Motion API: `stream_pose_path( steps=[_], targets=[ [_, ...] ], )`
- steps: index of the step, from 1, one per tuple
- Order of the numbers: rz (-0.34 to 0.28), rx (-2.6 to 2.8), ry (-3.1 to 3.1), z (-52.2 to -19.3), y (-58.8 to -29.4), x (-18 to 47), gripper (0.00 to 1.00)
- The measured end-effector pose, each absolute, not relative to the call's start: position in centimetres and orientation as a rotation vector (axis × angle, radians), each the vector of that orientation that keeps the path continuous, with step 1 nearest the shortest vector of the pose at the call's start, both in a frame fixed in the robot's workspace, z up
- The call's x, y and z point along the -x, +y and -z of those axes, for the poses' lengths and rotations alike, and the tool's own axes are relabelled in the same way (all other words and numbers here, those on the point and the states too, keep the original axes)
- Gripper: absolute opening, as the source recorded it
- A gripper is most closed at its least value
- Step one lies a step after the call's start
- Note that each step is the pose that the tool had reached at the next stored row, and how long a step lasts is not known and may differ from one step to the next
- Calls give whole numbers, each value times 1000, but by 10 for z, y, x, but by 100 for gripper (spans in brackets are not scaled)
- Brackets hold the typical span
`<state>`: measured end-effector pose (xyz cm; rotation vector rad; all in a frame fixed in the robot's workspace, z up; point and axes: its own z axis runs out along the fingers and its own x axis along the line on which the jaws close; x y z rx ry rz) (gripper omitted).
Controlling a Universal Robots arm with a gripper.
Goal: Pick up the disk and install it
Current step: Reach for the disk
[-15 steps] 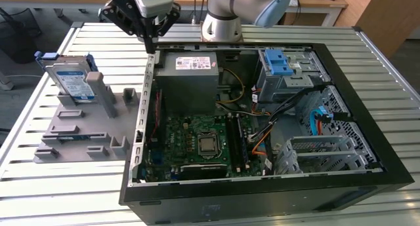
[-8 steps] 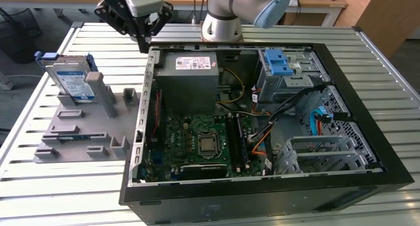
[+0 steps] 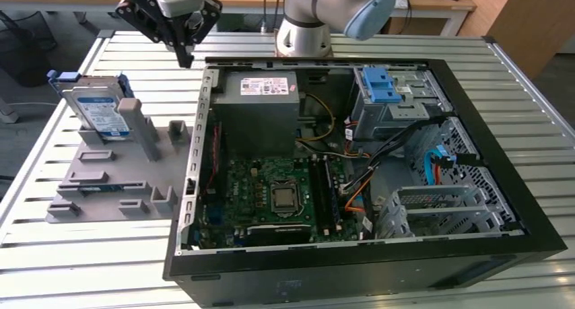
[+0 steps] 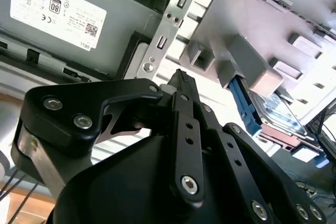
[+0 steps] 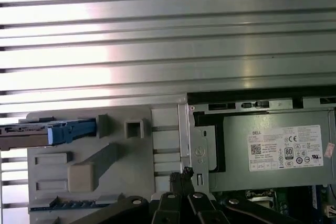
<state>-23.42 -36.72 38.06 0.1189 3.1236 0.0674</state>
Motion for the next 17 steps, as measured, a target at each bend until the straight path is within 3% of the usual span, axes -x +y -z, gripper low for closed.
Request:
stream_pose_path(
  steps=[17],
  targets=[
    [-67,-107,3124,-379,-354,285,11]
  ],
)
